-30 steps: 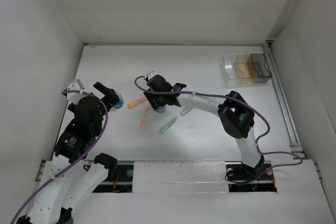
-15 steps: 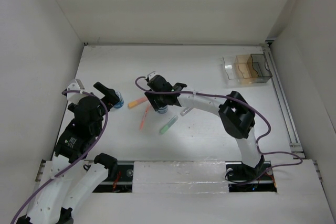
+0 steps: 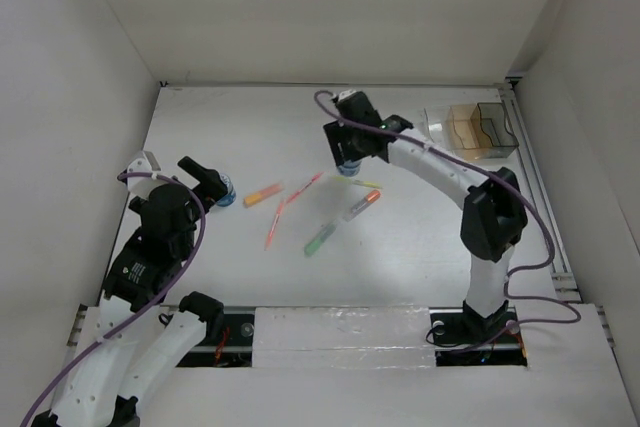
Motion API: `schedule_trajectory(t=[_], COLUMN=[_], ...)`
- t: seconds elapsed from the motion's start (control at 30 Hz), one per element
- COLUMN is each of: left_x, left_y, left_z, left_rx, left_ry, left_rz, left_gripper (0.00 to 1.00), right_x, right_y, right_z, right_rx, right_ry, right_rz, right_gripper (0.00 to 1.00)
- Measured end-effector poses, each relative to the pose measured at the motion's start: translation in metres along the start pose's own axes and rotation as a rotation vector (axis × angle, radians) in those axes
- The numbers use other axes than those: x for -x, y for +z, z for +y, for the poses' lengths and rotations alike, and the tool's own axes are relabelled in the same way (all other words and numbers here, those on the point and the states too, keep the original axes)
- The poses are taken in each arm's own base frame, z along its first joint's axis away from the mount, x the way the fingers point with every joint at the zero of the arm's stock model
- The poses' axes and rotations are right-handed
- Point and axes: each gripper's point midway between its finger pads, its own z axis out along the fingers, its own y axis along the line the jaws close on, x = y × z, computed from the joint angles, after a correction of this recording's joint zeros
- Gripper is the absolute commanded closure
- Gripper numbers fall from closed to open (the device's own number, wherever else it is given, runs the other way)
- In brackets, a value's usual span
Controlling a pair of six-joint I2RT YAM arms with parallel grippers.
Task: Sort the stationery into containers
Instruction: Pick up the stationery from the center of the board, then place the stationery in the storage box.
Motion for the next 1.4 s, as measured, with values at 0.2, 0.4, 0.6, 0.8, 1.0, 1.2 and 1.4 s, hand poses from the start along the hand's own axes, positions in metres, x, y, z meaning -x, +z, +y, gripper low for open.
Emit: schedule_trajectory(t=[0.2, 0.4, 0.6, 0.8, 1.0, 1.2, 1.4], left_x=[0.002, 0.006, 0.003, 0.001, 0.001, 0.000, -0.001], left_y=[-0.003, -0.008, -0.008, -0.007, -0.007, -0.008, -0.008], left_z=[0.000, -0.001, -0.005, -0.008, -0.012, -0.017, -0.018], left_rx=[-0.009, -0.033, -0.053, -0.069, -0.089, -0.116, -0.124], left_ry=[-0.008, -0.017, -0.001, 0.017, 0.027, 0.035, 0.042], left_rz=[-0.008, -0.018, -0.003, 0.010, 0.013, 0.019, 0.024], left_gripper=[0.00, 0.00, 0.00, 0.00, 0.00, 0.00, 0.00], right_x=[0.053, 0.076, 0.113, 0.114, 0.074, 0.034, 0.023], right_y=[-0.026, -0.068, -0.104, -0.098, -0.057, -0.017, -0.010], right_z=[-0.137, -0.263, -0.344, -0.380, -0.376, -0.373, -0.389], right_rx=[-0.169, -0.329, -0.455, -0.548, -0.540, -0.489, -0.472], right_ry=[0.202, 0.383, 0.489, 0.520, 0.534, 0.565, 0.615], right_rz=[-0.099, -0.182, -0.316, -0.306, -0.188, -0.130, -0.174], right_gripper=[1.00, 1.00, 1.00, 1.00, 1.00, 1.00, 1.00])
